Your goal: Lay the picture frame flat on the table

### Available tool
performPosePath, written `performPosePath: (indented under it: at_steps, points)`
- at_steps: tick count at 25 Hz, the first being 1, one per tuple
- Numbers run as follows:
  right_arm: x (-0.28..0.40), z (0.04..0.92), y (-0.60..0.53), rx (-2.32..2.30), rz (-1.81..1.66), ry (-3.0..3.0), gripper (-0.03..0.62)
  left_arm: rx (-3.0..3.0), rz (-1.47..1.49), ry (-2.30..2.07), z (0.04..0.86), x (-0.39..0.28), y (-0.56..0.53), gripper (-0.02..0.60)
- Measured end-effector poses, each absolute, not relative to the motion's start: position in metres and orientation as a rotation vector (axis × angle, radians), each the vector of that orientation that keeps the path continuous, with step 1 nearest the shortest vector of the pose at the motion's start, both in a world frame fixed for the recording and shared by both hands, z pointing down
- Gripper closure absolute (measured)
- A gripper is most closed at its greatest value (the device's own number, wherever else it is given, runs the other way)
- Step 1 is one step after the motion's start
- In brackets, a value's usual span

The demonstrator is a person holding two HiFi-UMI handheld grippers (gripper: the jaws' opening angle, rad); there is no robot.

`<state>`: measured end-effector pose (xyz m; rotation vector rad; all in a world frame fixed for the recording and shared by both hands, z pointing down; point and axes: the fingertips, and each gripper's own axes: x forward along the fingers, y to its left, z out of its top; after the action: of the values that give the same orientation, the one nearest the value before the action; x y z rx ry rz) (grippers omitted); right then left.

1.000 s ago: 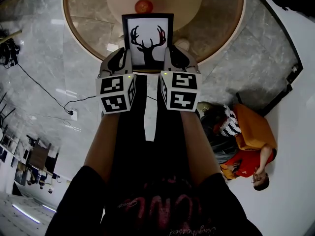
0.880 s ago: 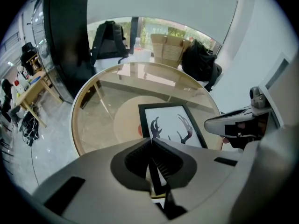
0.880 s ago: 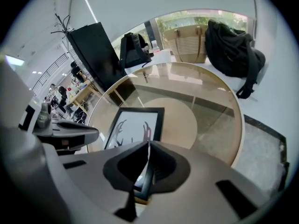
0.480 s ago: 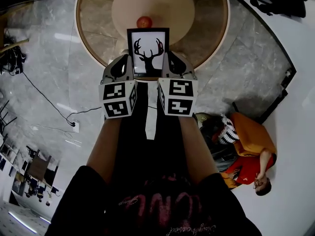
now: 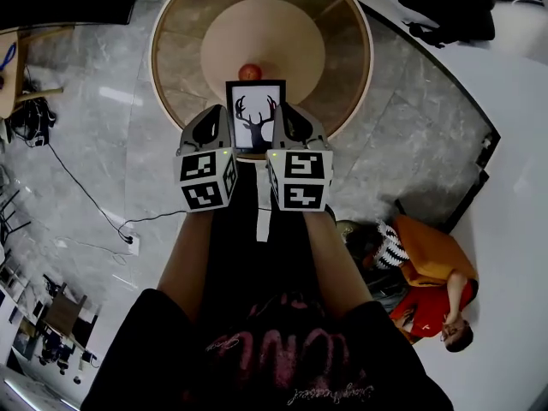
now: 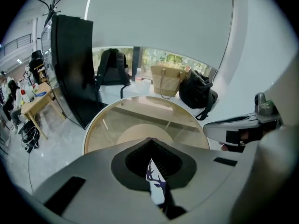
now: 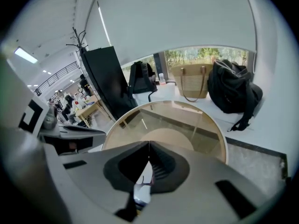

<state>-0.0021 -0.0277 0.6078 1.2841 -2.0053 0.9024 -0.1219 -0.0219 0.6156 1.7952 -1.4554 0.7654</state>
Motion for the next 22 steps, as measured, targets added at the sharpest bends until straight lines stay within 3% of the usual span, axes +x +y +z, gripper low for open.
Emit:
performPosePath:
  at_steps: [22]
  points:
    - [-0.001,0.443,-0.064,1.455,0.714,-2.164,0.572,2.033,0.632,-1.611,0.439,-0.127,-0.062,0.572]
